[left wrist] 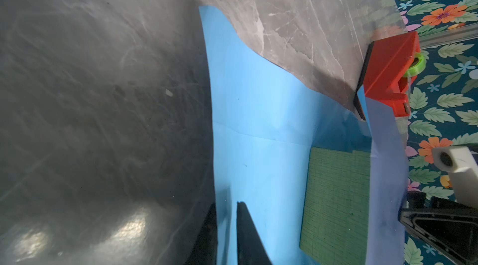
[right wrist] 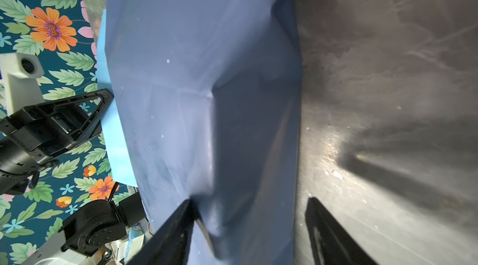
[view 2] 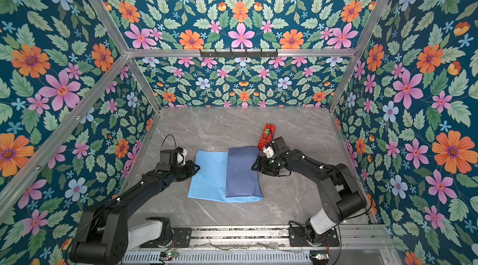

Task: Wrap the gift box in paper
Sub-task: 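Grasp the near blue paper edge with the left gripper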

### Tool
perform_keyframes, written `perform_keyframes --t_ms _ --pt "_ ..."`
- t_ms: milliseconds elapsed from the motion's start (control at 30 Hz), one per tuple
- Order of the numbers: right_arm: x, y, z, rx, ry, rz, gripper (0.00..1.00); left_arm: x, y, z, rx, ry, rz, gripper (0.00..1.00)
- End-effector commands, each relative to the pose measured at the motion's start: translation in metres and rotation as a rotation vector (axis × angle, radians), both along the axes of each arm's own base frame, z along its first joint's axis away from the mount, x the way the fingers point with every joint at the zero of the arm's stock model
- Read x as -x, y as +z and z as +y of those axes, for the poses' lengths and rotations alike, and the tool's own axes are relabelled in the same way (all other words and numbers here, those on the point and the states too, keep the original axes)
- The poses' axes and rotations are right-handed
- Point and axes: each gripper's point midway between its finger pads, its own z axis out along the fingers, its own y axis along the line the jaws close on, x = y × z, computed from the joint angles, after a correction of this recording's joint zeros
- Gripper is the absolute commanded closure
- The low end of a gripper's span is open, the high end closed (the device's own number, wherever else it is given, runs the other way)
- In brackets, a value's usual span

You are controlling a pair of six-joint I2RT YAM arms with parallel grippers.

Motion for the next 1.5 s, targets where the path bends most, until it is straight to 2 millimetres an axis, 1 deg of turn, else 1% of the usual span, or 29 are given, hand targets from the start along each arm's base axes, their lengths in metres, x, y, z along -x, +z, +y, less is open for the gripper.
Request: perform_keyframes --t_ms 0,133,400,533,633,700,800,1067,1200,1333,1467 --pt "0.008 -0.027 -0.028 0.178 -0.054 0.048 0.32 0.006 -0.003 -0.001 -0.027 -0.025 0.009 0.81" --pt "0.007 -0.027 -0.028 0.178 -0.053 0.046 0.32 0.011 -0.007 -0.008 -0.020 -0.048 0.025 0.76" --pt "0.008 -0.027 -0.027 0.175 -0.050 0.047 0.32 0.022 -0.017 -0.011 -0.029 -0.054 0.051 0.76" --pt "0.008 -0.028 -0.027 0.176 -0.051 0.049 0.32 0.025 -0.026 -0.009 -0.055 -0.054 0.082 0.70" --pt "0.008 -0.027 -0.027 0.178 -0.053 0.049 0.32 0.024 -0.028 -0.009 -0.064 -0.059 0.085 0.65" --pt "0.008 -0.028 -0.028 0.180 -0.053 0.049 0.32 0.024 -0.027 -0.011 -0.065 -0.066 0.083 0.64" --pt "0.008 -0.028 -0.028 0.180 -0.052 0.050 0.32 0.024 -0.026 -0.011 -0.072 -0.071 0.076 0.67" --pt "0.009 -0.029 -0.028 0.181 -0.052 0.053 0.32 0.024 -0.013 -0.013 -0.064 -0.076 0.029 0.82" --pt "0.009 -0.028 -0.028 0.181 -0.052 0.051 0.32 0.024 -0.011 -0.017 -0.070 -0.092 0.027 0.90" --pt "0.008 -0.029 -0.028 0.181 -0.052 0.051 0.32 0.025 -0.008 -0.025 -0.105 -0.121 0.012 0.95" --pt "0.008 -0.028 -0.027 0.179 -0.052 0.050 0.32 0.025 -0.007 -0.026 -0.159 -0.131 0.005 1.00"
